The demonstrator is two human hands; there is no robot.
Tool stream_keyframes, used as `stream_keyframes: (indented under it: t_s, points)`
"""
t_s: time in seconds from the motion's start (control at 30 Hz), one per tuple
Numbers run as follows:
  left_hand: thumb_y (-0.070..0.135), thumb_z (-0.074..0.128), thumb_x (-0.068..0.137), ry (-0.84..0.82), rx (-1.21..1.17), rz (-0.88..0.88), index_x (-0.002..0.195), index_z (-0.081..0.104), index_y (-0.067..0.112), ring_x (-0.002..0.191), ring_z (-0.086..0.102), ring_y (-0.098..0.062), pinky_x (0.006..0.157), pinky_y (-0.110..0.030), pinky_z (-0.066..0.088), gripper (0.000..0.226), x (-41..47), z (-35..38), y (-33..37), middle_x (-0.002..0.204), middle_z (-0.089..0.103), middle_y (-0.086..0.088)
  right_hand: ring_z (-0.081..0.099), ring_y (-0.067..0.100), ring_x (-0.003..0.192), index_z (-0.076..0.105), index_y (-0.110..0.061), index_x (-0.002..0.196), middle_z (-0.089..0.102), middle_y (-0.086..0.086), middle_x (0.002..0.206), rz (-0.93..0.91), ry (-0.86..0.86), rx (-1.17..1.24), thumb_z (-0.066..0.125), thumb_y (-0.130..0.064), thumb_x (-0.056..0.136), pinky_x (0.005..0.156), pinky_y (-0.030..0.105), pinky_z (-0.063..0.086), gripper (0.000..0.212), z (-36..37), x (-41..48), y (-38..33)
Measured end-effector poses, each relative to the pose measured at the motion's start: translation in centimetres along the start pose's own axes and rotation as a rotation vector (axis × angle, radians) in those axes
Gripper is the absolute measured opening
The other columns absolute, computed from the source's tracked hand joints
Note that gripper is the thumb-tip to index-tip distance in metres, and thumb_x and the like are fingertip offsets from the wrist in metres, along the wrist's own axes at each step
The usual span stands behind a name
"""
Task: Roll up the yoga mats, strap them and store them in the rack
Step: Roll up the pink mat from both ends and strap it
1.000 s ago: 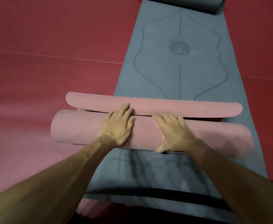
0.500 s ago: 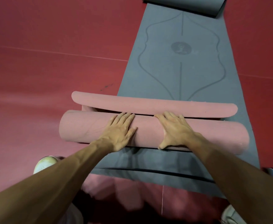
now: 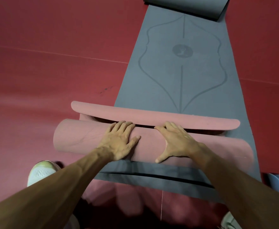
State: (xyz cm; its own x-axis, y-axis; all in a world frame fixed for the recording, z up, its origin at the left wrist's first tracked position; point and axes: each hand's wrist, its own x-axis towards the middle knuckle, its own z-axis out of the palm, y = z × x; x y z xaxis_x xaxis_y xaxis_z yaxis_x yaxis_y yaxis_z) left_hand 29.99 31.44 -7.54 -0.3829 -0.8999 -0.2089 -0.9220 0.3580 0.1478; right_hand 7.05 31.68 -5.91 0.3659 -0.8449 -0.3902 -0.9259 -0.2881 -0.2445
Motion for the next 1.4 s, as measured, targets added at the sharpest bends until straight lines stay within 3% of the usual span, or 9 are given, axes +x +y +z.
stream_keyframes:
  t_s: [0.2,0.3,0.4,0.5,0.6,0.8,0.97,1.17,1.4]
  points:
    - [0.067,-0.006,0.072,0.030,-0.033,-0.033,0.140,0.040,0.027,0.140,0.024,-0.012,0.116,-0.032,0.012,0.091,3.6,-0.5,-0.5,0.149,0.033,0.008,0.032,0.015,0.124,0.031,-0.023,0.144,0.038,-0.003,0.134,-0.032,0.138,-0.071,0.053,-0.082,0.066,0.104,0.034,0.019,0.101,0.1,-0.2,1.2]
    - [0.068,-0.002,0.075,0.057,-0.066,-0.036,0.136,0.044,0.026,0.139,0.025,-0.013,0.116,-0.034,0.016,0.088,5.1,-0.6,-0.9,0.146,0.036,0.006,0.044,0.022,0.118,0.046,-0.017,0.136,0.046,0.003,0.128,-0.017,0.259,-0.149,0.035,-0.081,0.072,0.101,0.040,0.028,0.091,0.3,-0.3,1.3]
    - [0.069,0.005,0.079,0.072,-0.071,-0.052,0.131,0.046,0.027,0.134,0.028,-0.016,0.113,-0.040,0.022,0.078,6.8,-0.9,-1.1,0.141,0.038,0.004,0.055,0.025,0.092,0.065,-0.014,0.113,0.056,0.006,0.103,-0.011,0.535,-0.225,0.036,-0.070,0.079,0.085,0.042,0.038,0.071,1.3,-0.1,1.2]
    - [0.060,0.025,0.093,0.043,-0.087,-0.075,0.128,0.047,0.026,0.134,0.028,-0.017,0.113,-0.042,0.023,0.054,8.5,-1.2,-1.3,0.139,0.037,0.003,0.058,0.028,0.095,0.064,-0.012,0.117,0.060,0.008,0.106,0.025,0.617,-0.238,0.039,-0.060,0.086,0.086,0.042,0.038,0.062,1.9,-0.1,0.7]
    - [0.052,0.030,0.096,0.058,-0.123,-0.072,0.128,0.047,0.024,0.132,0.029,-0.017,0.110,-0.040,0.026,0.045,9.6,-1.6,-1.4,0.137,0.038,0.002,0.056,0.033,0.108,0.056,-0.007,0.130,0.058,0.015,0.121,0.039,0.527,-0.274,0.042,-0.067,0.082,0.093,0.046,0.035,0.077,2.1,-0.2,0.6]
    - [0.046,0.034,0.097,0.119,-0.140,-0.061,0.127,0.048,0.023,0.127,0.034,-0.017,0.105,-0.036,0.029,0.040,10.6,-1.9,-1.8,0.131,0.040,0.001,0.049,0.038,0.121,0.040,-0.001,0.142,0.048,0.023,0.135,0.066,0.296,-0.366,0.076,-0.076,0.033,0.103,0.055,0.036,0.136,2.3,0.0,0.8]
    - [0.039,0.037,0.097,0.172,-0.146,-0.056,0.110,0.052,0.016,0.112,0.044,-0.025,0.098,-0.041,0.037,0.031,11.8,-2.3,-2.0,0.120,0.044,-0.005,0.053,0.033,0.111,0.047,-0.005,0.136,0.053,0.016,0.127,0.092,0.333,-0.323,0.084,-0.062,0.029,0.098,0.050,0.041,0.126,1.7,1.6,1.1]
    - [0.026,0.042,0.096,0.303,-0.162,-0.132,0.094,0.055,0.008,0.078,0.052,-0.036,0.072,-0.041,0.041,0.022,13.0,-2.9,-2.0,0.109,0.044,-0.011,0.050,0.029,0.111,0.043,-0.013,0.140,0.051,0.008,0.126,0.090,0.279,-0.286,0.066,-0.073,0.034,0.098,0.043,0.033,0.124,0.0,3.3,2.7]
    - [0.030,0.036,0.091,0.370,-0.051,-0.170,0.090,0.060,0.012,0.086,0.055,-0.030,0.080,-0.040,0.039,0.029,9.8,-1.2,0.5,0.100,0.055,-0.010,0.033,0.018,0.121,0.030,-0.024,0.145,0.033,-0.004,0.132,0.029,0.187,-0.116,0.073,-0.068,0.042,0.104,0.032,0.026,0.119,-3.2,5.1,3.7]
